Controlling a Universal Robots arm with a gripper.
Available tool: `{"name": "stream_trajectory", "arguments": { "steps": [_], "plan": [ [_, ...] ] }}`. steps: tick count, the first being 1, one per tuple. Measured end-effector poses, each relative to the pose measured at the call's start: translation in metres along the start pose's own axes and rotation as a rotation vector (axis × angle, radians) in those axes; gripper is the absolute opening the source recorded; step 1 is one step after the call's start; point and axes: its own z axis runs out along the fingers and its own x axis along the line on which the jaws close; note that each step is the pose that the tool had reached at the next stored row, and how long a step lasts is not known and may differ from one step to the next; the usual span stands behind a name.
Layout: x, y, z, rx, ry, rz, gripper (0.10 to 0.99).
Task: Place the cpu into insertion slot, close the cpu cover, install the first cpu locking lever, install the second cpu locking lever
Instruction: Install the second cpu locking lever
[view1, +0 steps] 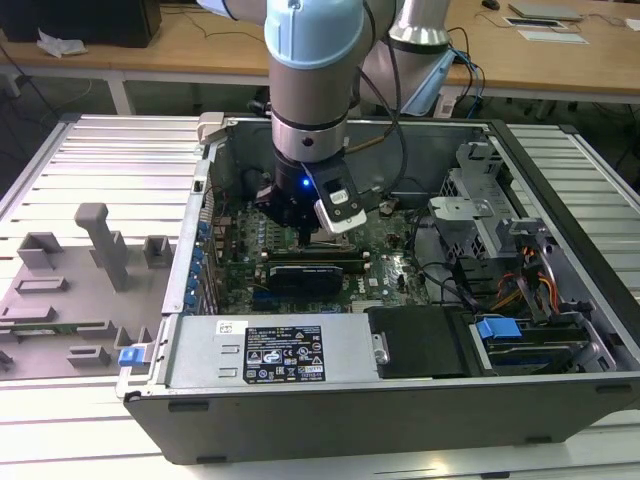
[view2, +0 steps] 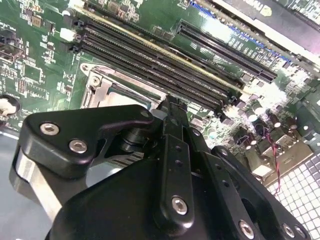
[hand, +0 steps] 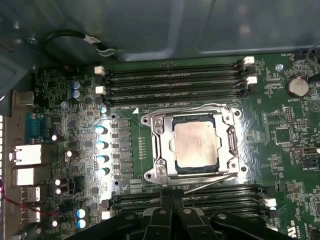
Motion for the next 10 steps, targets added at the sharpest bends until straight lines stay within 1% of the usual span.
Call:
{"name": "stream_trajectory", "arguments": {
  "steps": [1,4,6,7,8,10],
  "plan": [
    [0.0004,-0.0014,0.0001,-0.007,-0.0007,0.000,0.106],
    [0.0030,-0.0090,0.0008,-0.039,-0.0038,-0.001,0.106],
    [0.0037,-0.0119,0.0010,-0.052,-0.0055,-0.001,0.106],
    [0.0039,-0.0139,0.0015,-0.063,-0.0073,-0.002,0.106],
    [0.0039,-0.0145,0.0032,-0.071,-0.0075,-0.002,0.106],
    [0.0039,-0.0147,0.0041,-0.097,-0.0054,-0.001,0.106]
  ]
}}
